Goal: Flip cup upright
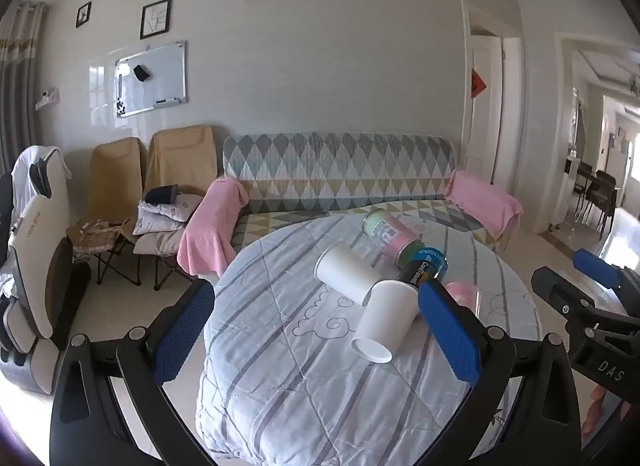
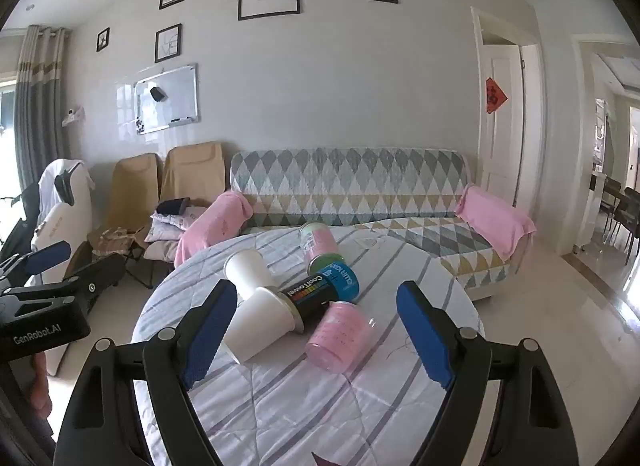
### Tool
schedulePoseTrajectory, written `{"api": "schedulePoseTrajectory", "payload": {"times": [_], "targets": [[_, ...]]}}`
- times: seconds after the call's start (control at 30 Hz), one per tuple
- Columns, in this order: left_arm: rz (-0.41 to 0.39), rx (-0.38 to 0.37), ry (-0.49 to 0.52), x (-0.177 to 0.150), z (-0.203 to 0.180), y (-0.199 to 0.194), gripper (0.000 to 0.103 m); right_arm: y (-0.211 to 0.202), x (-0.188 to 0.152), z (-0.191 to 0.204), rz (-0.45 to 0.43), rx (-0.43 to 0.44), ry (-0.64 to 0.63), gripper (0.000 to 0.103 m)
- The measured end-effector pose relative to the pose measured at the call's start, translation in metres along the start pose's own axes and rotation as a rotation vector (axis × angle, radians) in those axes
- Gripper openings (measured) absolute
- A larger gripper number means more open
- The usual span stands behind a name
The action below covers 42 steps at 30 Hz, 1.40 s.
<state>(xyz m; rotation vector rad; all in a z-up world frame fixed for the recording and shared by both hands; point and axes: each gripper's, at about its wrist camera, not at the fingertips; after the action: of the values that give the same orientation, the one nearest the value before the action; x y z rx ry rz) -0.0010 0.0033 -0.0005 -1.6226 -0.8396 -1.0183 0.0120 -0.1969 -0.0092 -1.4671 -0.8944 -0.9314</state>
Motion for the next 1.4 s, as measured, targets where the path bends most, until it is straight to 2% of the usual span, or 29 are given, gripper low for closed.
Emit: {"api": "schedulePoseTrajectory", "payload": {"times": [0.03,0.13,0.37,0.7,1.4], "targets": [[0.003,-0.003,0.0,0.0,0.002,0.0,0.103,0.002,0.001,0.001,0.027,0.0,-0.015,0.083],[0.011,-0.007,-0.009,-0.006,0.011,-0.009,0.103,-0.001,-0.001,0.0,0.011,-0.001,-0.007,0.083],[0.056,0.025,0.032,-0.004,-0.003,0.004,0.103,0.003,-0.003,0.008,0.034,0.007,-0.01,0.083],[0.057,0.028,0.035,-0.006,-0.002,0.005,0.103,0.009,-0.005,0.002,0.06,0.019,0.002,0.083],[0.119,0.037,0.034,-0.008,-0.001,0.036,0.103,0.026,-0.01,-0.003,0.101,0.027,0.008,0.083]]}}
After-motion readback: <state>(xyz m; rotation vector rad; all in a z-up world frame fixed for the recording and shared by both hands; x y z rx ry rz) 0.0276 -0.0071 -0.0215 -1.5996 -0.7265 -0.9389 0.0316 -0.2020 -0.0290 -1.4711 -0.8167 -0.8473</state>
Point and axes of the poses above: each gripper's, at about its wrist camera, not at the fingertips, and y roughly the way its jaws point, z to its left, x to its top, and after that the axes turned 13 degrees about -x, right-handed
